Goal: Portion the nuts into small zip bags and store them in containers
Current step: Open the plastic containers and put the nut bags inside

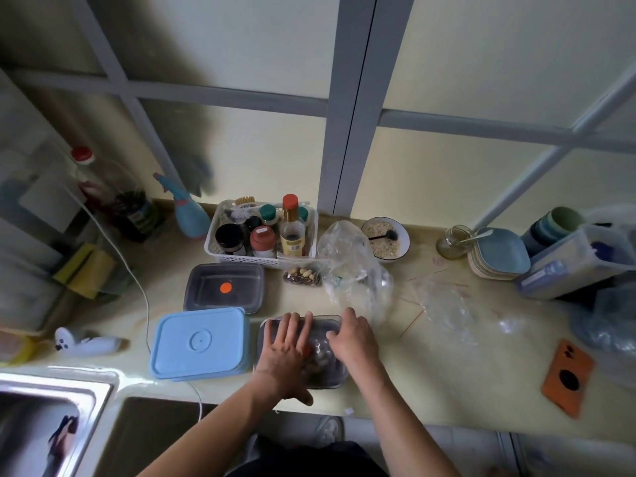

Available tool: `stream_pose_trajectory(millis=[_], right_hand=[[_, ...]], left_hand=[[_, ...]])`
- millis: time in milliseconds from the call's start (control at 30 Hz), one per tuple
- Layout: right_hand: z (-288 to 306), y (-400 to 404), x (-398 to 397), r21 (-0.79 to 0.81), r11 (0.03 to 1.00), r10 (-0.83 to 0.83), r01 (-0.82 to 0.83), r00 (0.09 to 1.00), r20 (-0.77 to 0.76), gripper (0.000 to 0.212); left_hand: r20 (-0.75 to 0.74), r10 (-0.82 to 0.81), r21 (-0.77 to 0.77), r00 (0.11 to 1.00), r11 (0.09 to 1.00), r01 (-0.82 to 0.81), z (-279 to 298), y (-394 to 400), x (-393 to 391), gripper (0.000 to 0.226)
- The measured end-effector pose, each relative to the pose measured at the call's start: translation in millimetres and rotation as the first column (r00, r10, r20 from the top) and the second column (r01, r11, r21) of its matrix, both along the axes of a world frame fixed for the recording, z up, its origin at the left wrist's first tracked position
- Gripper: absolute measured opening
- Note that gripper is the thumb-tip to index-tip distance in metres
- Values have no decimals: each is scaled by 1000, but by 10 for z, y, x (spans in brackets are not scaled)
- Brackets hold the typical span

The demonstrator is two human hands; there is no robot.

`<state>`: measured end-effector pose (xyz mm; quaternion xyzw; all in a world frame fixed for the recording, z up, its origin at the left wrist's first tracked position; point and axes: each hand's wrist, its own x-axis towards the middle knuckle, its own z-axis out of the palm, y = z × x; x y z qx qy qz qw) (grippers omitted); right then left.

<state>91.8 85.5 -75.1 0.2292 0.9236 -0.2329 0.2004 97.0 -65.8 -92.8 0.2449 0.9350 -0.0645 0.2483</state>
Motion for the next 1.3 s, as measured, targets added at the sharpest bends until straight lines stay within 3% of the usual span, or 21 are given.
stream_pose_trajectory(millis=[533, 767, 1000, 1167, 1300], right_hand=[[-52, 120, -254, -155, 987, 4, 40, 962, 274, 50], [-105, 130, -298, -160, 987, 73, -28, 956, 283, 53], [-113, 168, -345, -189, 981, 106, -43, 935, 339, 52], [-161, 195, -339, -214, 977, 64, 17, 929, 364, 47], [-229, 205, -389, -211, 977, 106, -30, 928, 356, 55]], left_hand=[[34, -241, -102, 970, 965, 243, -98, -100, -362, 160], [-11, -204, -132, 979, 971, 201, -118, -78, -269, 158], [-48, -185, -68, 982, 981, 182, -121, -87, -158, 152], [-39, -174, 111, 984, 978, 177, -291, -213, -200, 156], [-17, -174, 153, 985, 973, 175, -327, -268, -211, 153]])
